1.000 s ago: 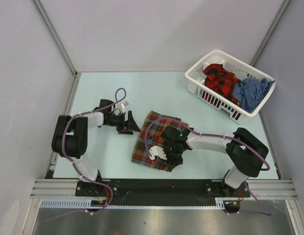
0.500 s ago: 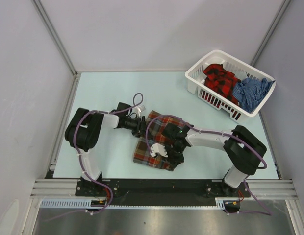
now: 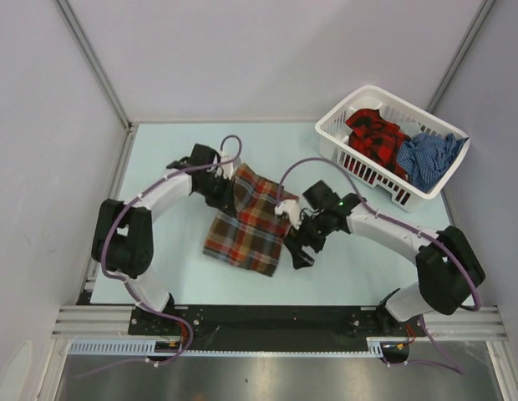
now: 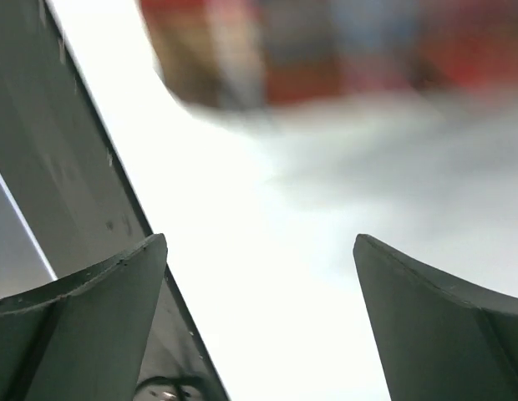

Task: Fold and stack the long sleeve shirts
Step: Fold the shirt

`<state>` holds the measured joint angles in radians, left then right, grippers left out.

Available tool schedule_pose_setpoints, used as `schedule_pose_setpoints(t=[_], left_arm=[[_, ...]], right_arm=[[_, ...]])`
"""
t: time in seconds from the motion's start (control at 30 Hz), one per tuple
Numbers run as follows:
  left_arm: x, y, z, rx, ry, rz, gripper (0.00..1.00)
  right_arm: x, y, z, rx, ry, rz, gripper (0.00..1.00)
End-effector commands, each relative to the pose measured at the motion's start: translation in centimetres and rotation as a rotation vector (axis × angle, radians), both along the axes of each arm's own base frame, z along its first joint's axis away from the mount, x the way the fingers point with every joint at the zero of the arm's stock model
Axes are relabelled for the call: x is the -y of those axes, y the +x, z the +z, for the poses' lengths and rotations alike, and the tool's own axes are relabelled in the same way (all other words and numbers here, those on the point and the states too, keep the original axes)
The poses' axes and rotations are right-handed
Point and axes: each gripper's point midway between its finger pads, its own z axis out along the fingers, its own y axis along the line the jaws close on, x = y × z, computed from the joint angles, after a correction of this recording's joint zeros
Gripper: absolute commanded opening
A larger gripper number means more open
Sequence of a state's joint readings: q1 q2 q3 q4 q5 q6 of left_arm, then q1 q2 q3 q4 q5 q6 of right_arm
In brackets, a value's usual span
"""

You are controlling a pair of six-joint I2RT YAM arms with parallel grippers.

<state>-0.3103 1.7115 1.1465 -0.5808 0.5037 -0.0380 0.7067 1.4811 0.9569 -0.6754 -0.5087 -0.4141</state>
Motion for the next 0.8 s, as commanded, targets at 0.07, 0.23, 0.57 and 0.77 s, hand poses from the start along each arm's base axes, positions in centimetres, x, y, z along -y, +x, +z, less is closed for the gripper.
schedule_pose_setpoints(t=[0.07,0.23,0.57,0.77], left_arm=[[-9.3,6.7,12.5,0.420,0.572,-0.171,0.00],[-10.0,10.1,19.6,0.648,0.879,-0.244,0.00],[-2.3,6.3,2.7,0.483,1.019,-0.392,0.00],[6.9,-0.5,-3.4,0.360,0.791,-0.453,0.00]], right_arm=[[0.2,4.6,6.3,-0.098,0.216,-0.308,1.00],[0.3,6.6,8.3,-0.214,0.350,-0.435,1.00],[1.1,7.9,5.2,-0.461,0.429,-0.675,1.00],[3.5,6.9,3.3,-0.550,0.438,-0.816,1.00]])
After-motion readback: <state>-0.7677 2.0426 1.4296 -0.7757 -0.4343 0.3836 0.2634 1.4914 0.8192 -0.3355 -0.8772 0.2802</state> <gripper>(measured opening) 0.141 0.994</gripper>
